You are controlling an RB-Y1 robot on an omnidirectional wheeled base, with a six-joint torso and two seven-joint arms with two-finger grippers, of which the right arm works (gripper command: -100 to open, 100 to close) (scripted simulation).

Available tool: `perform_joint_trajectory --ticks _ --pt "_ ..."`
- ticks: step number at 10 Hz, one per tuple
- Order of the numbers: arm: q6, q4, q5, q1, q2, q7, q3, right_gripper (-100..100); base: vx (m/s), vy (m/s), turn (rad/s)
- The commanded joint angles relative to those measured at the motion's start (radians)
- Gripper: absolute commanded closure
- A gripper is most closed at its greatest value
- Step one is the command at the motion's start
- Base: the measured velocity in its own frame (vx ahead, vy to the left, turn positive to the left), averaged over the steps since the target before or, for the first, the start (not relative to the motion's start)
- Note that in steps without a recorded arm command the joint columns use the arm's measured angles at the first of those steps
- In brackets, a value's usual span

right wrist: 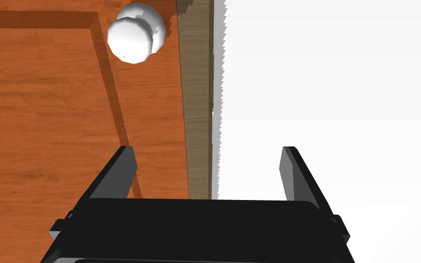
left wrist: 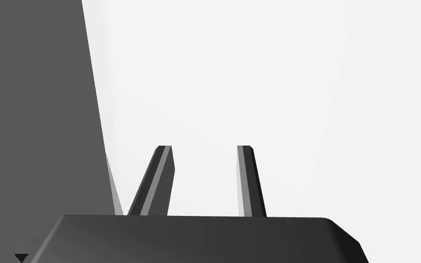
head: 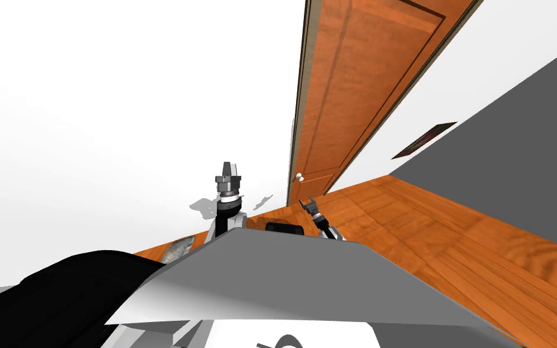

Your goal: Pull the door open

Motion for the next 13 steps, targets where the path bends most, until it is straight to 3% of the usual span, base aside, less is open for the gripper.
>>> perform_joint_trajectory --ticks 1,5,9,13 --pt "-0.001 0.033 -0.014 -0.022 0.006 0.02 -0.011 -100 0.011 0.011 0.095" --pt "0.035 0.126 -0.08 -0.113 0.042 0.092 -0.058 -100 0.068 -0.004 0.228" --pt "0.059 0.186 -0.123 -0.17 0.067 0.137 -0.088 -100 0.088 -0.025 0.125" --pt "0.085 0.252 -0.17 -0.231 0.099 0.185 -0.121 -100 0.148 -0.115 0.076"
